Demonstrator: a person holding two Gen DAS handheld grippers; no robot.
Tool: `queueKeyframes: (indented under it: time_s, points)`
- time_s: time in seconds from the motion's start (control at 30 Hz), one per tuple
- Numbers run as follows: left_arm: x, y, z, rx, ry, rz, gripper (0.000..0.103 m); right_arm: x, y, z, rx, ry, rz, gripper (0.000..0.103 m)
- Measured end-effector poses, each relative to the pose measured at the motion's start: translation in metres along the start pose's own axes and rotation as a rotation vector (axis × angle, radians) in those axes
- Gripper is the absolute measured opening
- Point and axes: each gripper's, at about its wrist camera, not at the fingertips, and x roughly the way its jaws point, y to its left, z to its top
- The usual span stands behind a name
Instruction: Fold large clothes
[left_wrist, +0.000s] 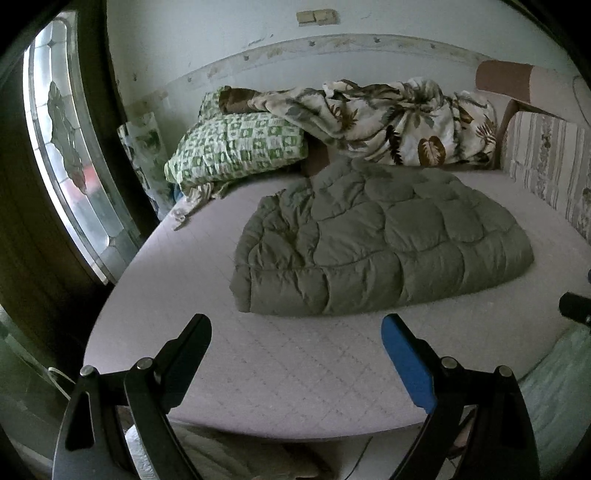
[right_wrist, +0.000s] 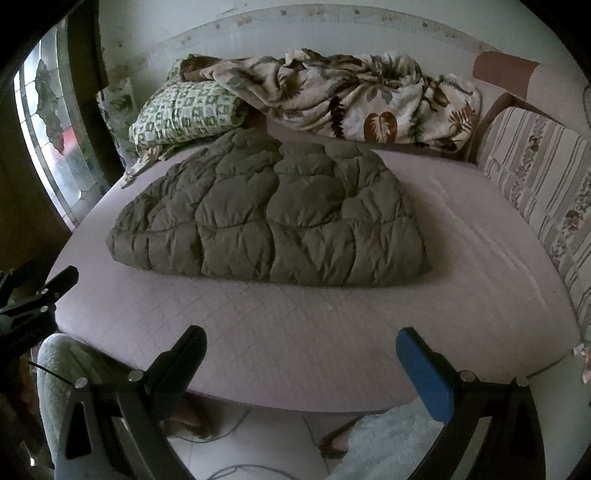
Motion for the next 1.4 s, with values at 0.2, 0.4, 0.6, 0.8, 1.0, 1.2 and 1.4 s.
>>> queueKeyframes:
  time_s: [0.2,0.4,0.6,0.8,1.0,1.2,1.4]
  points:
    - [-0.011,-0.001,-0.006,-0.001,0.001,-0.019,0.093,-0.015,0.000,-0.007,0.000,-0.022,-0.014,0.103]
    - [-0.020,-0.003,-0.011,-0.006,-0.003,-0.032,0.093,-0.026,0.000,-0.014,-0.003,-0.033,-0.011,0.103]
    - [-0.027,-0.005,-0.013,-0.013,-0.001,-0.059,0.093,-0.037,0.003,-0.016,-0.008,-0.058,-0.017,0.103]
    - [-0.034,-0.006,-0.014,-0.021,-0.005,-0.075,0.093,-0.043,0.004,-0.018,-0.008,-0.065,-0.018,0.103]
    - [-0.039,-0.006,-0.015,-0.019,-0.017,-0.076,0.093,-0.045,0.004,-0.019,-0.005,-0.067,-0.024,0.103]
    - [-0.042,-0.006,-0.015,-0.023,-0.021,-0.073,0.093,-0.048,0.005,-0.024,0.008,-0.063,-0.028,0.103]
    - [-0.046,-0.005,-0.016,-0.027,-0.026,-0.074,0.093,-0.050,0.002,-0.026,0.013,-0.066,-0.030,0.103]
